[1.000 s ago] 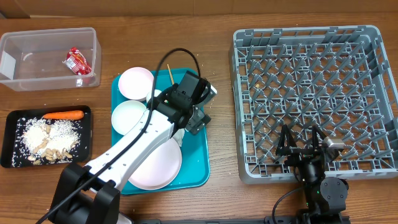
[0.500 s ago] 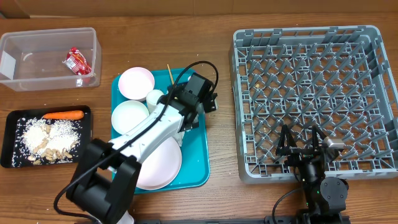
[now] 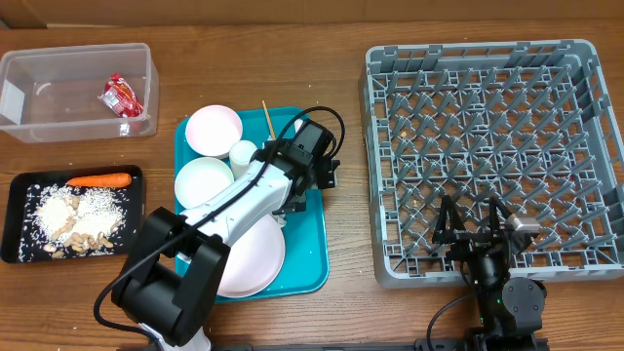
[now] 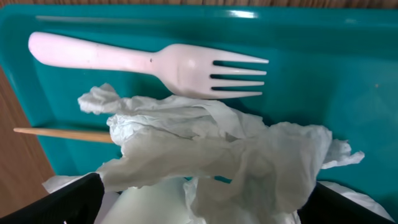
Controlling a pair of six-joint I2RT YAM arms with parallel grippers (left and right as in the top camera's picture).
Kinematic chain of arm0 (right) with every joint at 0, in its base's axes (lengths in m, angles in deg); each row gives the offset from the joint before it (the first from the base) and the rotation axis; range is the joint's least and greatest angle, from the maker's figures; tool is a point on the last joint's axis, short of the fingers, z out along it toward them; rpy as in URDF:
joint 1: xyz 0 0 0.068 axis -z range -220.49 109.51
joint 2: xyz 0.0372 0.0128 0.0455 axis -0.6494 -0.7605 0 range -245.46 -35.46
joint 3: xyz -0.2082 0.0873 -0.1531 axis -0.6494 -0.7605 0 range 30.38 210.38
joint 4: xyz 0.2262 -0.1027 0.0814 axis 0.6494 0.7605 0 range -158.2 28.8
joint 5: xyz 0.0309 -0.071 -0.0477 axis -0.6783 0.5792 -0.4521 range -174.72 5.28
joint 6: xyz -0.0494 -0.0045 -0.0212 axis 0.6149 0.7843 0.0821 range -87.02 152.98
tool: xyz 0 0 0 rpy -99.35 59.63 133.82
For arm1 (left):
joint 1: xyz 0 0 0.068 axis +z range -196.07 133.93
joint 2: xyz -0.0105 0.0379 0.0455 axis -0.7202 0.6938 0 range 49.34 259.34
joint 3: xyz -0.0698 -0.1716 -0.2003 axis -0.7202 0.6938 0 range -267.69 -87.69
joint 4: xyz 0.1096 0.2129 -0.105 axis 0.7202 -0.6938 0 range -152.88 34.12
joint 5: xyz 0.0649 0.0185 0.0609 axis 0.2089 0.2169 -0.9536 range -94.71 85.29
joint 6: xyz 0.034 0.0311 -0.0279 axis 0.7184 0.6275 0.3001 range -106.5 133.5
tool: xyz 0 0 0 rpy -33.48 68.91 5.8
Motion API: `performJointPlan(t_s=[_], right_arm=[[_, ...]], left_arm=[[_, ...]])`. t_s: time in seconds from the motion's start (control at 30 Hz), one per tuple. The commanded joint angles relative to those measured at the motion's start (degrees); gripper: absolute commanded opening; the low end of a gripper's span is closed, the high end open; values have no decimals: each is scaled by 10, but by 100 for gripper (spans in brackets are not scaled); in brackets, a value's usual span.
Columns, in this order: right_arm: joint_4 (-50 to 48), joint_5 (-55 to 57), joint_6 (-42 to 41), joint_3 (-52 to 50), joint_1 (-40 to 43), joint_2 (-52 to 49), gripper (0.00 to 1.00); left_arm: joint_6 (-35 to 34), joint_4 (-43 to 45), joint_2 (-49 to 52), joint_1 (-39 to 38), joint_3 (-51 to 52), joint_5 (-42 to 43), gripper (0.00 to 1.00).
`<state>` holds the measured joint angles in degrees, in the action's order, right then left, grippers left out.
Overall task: Sort waste into correct bins and load items into the dishwasher rack
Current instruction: 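Reach the left gripper to the white napkin on the teal tray and grasp it, then carry the napkin left and release it into the clear bin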
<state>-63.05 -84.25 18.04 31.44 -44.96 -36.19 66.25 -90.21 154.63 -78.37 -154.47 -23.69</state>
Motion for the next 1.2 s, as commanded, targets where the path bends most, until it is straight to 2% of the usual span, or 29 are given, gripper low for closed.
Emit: performJointPlan(t_s=[0.0,0.13,0.4,0.47,0.53,0.57,0.7,0.93,1.03,1.17], right_arm=[[-4,7,2,-6,3,6,100],[-4,7,2,-6,3,6,100],[-4,7,2,-6,3,6,100],[-4,7,2,-6,3,6,100],[-4,7,2,-6,3,6,100],[-4,7,2,-6,3,6,100],[-4,7,2,-6,3,6,100],[-4,7,2,-6,3,6,100],[-4,8,2,-6,3,6,100],[-4,7,2,-6,3,6,100]], left_arm=[[8,0,8,-3,-9,21,95],[8,3,8,-3,-9,21,78],[8,3,8,-3,-9,20,34],[8,3,8,-3,-9,14,27],[8,5,8,-3,-9,-10,15],[9,8,8,-4,-9,-29,4],[9,22,8,-8,-9,-79,4],[-36,22,7,-22,-10,-71,4],[-79,19,7,-27,-21,-69,4],[-177,-5,2,-28,-62,-68,4]])
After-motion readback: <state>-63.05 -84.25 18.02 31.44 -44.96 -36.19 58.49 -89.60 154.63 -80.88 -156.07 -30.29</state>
